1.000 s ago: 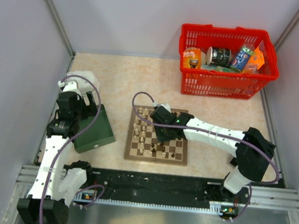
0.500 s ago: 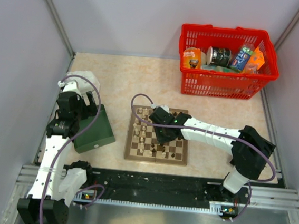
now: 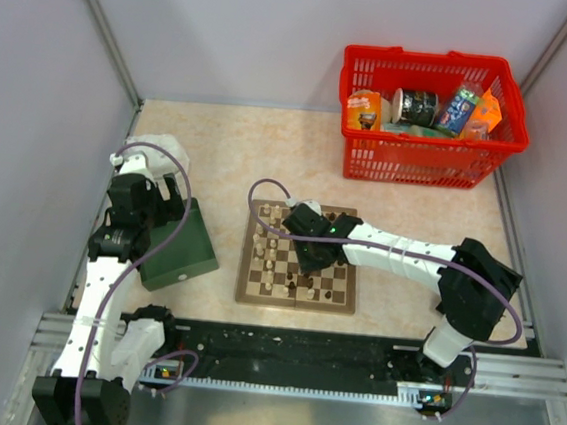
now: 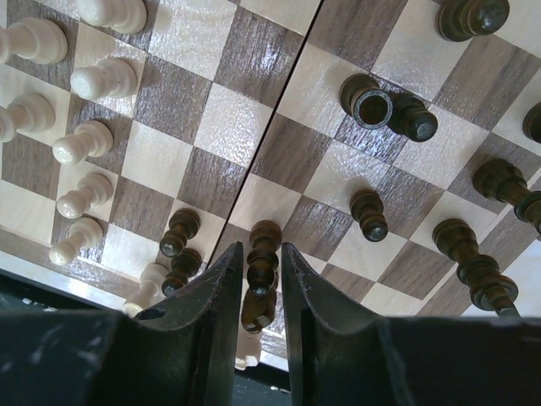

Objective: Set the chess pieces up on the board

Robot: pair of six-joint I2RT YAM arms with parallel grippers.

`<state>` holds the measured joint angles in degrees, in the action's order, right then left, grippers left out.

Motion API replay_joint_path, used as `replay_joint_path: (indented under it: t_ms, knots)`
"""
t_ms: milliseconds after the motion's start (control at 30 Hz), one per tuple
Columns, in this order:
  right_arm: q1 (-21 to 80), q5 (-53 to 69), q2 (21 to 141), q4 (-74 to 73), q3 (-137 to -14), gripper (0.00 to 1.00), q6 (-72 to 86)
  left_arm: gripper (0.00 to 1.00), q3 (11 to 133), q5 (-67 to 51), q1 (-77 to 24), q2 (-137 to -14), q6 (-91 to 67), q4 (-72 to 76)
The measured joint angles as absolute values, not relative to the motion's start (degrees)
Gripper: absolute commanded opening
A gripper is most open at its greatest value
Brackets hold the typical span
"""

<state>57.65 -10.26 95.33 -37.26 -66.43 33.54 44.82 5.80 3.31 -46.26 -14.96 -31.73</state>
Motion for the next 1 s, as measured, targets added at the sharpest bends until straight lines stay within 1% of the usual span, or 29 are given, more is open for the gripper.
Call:
replay_joint_path:
  t_ms: [67,533,633,867,1000]
  knots:
    - [57.6,-10.3,95.3,-37.5,-66.4,0.27,33.5,0.98,44.8,5.8,3.3,-46.3,-15.0,-31.7]
    - [57.6,-10.1,95.3,-37.8,-66.4,0.26,33.4,0.98,44.8,5.8,3.3,-46.3,-15.0,-31.7]
    - [57.6,-9.9,95.3,-37.8,-66.4,0.2,33.4,0.98,44.8,5.8,3.3,-46.2,-15.0,-31.7]
    - [57.6,-10.0,95.3,-37.8,-66.4,0.15,33.1,0.98,44.8,5.6,3.3,-46.2,-15.0,-31.7]
    - [57.6,-10.9,94.7,-38.3,-66.5,0.15,33.1,0.98,44.8,5.6,3.3,-46.2,-15.0,-31.7]
